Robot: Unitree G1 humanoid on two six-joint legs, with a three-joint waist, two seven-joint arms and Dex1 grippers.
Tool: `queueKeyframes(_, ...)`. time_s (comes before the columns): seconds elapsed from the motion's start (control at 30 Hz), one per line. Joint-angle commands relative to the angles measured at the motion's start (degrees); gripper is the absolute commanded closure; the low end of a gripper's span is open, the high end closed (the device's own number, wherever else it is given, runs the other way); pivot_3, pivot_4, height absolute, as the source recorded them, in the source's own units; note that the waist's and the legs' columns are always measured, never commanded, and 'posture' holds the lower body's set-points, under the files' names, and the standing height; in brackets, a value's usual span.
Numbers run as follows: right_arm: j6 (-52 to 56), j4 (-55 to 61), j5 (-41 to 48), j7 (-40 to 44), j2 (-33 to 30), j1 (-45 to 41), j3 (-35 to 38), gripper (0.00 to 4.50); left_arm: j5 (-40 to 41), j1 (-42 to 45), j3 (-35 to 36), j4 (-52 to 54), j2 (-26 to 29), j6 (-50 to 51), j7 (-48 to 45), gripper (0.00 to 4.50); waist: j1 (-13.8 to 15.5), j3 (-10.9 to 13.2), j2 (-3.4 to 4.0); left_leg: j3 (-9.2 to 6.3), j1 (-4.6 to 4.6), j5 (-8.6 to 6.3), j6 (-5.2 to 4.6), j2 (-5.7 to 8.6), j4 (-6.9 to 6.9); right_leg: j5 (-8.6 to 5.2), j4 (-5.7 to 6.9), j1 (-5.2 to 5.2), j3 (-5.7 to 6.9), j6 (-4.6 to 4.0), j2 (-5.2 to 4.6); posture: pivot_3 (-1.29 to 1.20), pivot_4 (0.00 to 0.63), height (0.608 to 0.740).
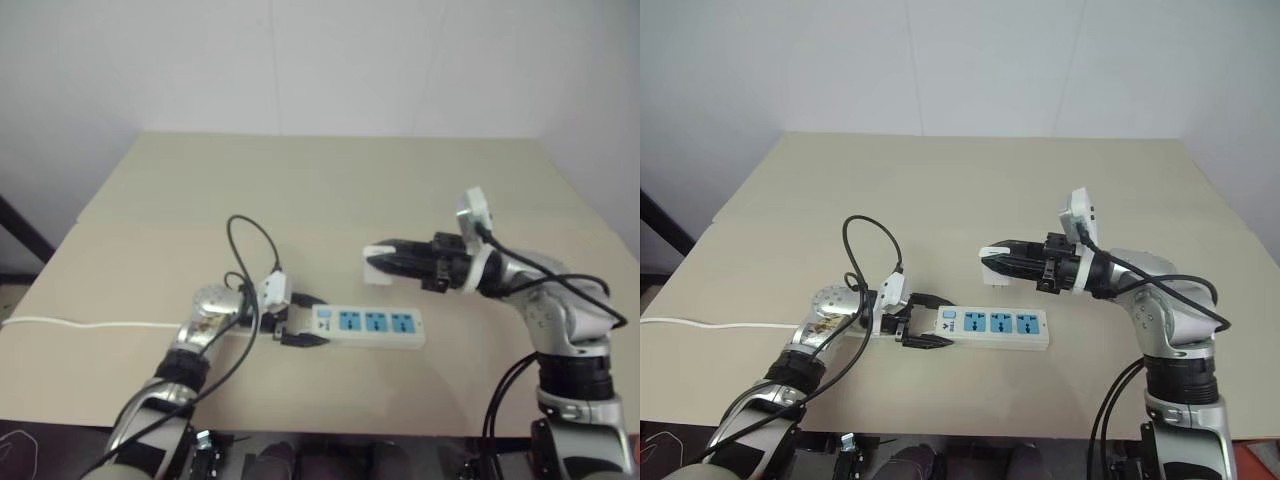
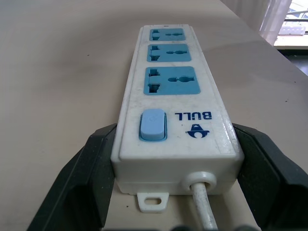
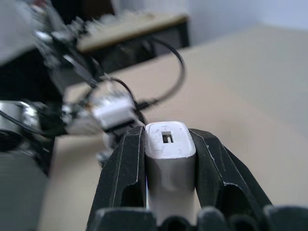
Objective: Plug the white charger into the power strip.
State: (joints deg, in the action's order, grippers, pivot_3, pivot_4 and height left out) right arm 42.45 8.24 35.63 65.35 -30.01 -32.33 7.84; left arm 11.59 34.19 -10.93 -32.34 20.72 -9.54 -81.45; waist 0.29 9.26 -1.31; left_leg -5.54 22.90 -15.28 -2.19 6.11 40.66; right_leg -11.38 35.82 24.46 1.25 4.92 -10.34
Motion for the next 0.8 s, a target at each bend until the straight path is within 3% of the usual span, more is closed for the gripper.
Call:
queueKeyframes(0.03, -7.8, -4.2, 1.3, 2.8, 2.8, 0.0, 0.3, 3.39, -0.2, -0.3, -0.6, 1.2, -0.3, 0.4, 0.2, 1.26, -0.1, 0.0, 0.0, 0.0, -0.04, -0.01, -0.02, -0.01, 0.0, 0.0, 0.0, -0.05, 0.0, 0.0, 0.01, 0.0, 0.15, 0.74)
queueKeyframes(0.2, -20.4, -10.5, 0.0, 7.0, 7.7, 1.4, -0.2, 3.39, -0.2, -0.2, -1.0, 1.6, -0.2, 2.5, 0.0, 1.26, -0.1, 0.0, 0.01, 0.0, -0.07, -0.01, -0.01, -0.01, -0.01, 0.0, 0.03, -0.07, 0.01, 0.0, 0.03, 0.0, 0.15, 0.74)
queueKeyframes(0.37, -25.1, -17.0, -0.4, 12.9, 9.8, 1.0, -3.0, 3.39, -0.3, -0.3, -1.1, 2.3, -0.2, 3.3, -0.3, 1.26, -0.2, 0.0, 0.02, 0.0, -0.09, -0.01, -0.01, -0.01, 0.0, 0.0, 0.05, -0.08, -0.01, 0.01, 0.04, 0.0, 0.15, 0.74)
queueKeyframes(0.8, -35.0, -28.8, -3.2, 18.4, 12.8, -1.1, -5.5, 3.39, -0.4, -1.1, -1.2, 2.4, -0.2, 2.9, 0.2, 1.26, -0.5, 0.0, 0.04, 0.0, -0.11, -0.01, 0.01, -0.02, -0.01, 0.0, 0.04, -0.07, -0.03, 0.01, 0.06, 0.0, 0.15, 0.74)
